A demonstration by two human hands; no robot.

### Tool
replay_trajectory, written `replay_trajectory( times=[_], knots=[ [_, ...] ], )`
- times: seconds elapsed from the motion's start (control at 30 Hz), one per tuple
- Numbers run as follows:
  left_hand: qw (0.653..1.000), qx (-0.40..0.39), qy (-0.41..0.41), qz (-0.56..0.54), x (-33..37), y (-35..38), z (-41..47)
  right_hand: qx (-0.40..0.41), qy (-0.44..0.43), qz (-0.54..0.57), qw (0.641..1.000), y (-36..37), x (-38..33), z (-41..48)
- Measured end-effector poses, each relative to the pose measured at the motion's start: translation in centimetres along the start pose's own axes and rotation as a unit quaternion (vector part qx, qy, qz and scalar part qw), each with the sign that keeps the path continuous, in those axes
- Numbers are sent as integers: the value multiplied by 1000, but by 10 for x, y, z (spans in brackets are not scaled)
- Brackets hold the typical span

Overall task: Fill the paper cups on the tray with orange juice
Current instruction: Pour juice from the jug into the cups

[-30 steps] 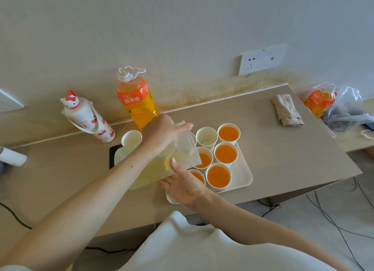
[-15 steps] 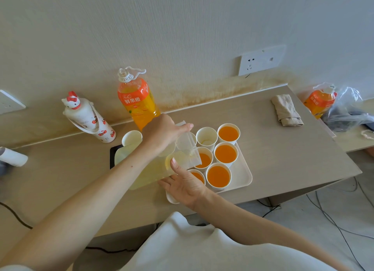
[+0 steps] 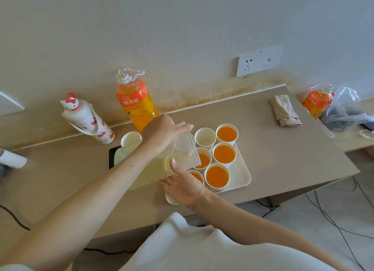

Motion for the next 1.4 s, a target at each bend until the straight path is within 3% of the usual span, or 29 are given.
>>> replay_trajectory(
  times=[1.4],
  knots=[
    [999,9,19,29,16,2,3,7,-9,18,1000,3,-7,0]
  ],
)
Point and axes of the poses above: each hand's wrist, its own z-axis towards the middle knuckle, its own y-axis out of the palm, x = y × z, the point moved 4 cm from there along z, towards the middle knuckle, and after that the axes turned 10 degrees about -y, right-handed, at the moved point
